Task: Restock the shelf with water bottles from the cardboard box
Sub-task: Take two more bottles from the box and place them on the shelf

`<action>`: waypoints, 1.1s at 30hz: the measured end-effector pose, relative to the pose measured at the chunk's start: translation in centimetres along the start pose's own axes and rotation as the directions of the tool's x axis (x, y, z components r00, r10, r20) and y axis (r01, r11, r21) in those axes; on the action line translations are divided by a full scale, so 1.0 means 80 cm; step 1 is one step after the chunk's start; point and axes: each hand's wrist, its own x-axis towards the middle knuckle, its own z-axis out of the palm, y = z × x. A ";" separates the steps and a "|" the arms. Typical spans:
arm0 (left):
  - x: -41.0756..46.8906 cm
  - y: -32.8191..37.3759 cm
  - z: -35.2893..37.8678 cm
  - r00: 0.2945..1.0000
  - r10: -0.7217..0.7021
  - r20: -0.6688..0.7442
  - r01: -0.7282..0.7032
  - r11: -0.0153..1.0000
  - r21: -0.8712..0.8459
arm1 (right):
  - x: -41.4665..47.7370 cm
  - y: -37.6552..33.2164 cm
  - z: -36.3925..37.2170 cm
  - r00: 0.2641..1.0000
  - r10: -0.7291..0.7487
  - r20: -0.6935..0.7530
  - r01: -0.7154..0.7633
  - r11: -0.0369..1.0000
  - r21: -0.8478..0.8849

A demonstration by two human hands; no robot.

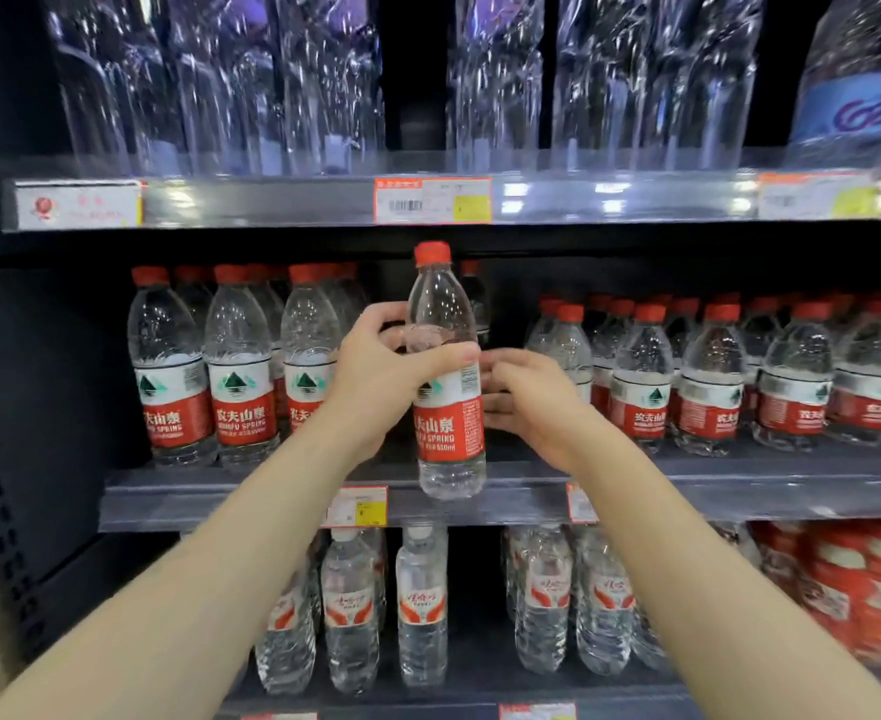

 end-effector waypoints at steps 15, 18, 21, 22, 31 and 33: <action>0.070 -0.075 0.051 0.985 -0.062 0.161 0.033 0.983 0.179 | 0.039 0.051 -0.005 0.960 -0.170 -0.223 0.098 0.948 -0.303; 0.074 -0.089 0.038 0.982 -0.108 0.153 0.066 0.964 0.257 | 0.055 0.062 -0.002 0.960 -0.177 -0.219 0.088 0.927 -0.364; 0.074 -0.106 0.035 0.982 -0.115 0.150 0.070 0.959 0.273 | 0.063 0.072 -0.001 0.939 -0.221 -0.265 0.093 0.901 -0.423; 0.074 -0.112 0.036 0.984 -0.115 0.135 0.076 0.961 0.264 | 0.063 0.073 -0.001 0.933 -0.236 -0.273 0.096 0.892 -0.442; 0.096 -0.126 0.042 0.985 -0.147 0.090 0.122 0.963 0.242 | 0.080 0.076 0.003 0.931 -0.246 -0.269 0.064 0.837 -0.544; 0.098 -0.132 0.044 0.987 -0.132 0.090 0.102 0.954 0.282 | 0.089 0.078 0.005 0.924 -0.264 -0.278 0.046 0.796 -0.604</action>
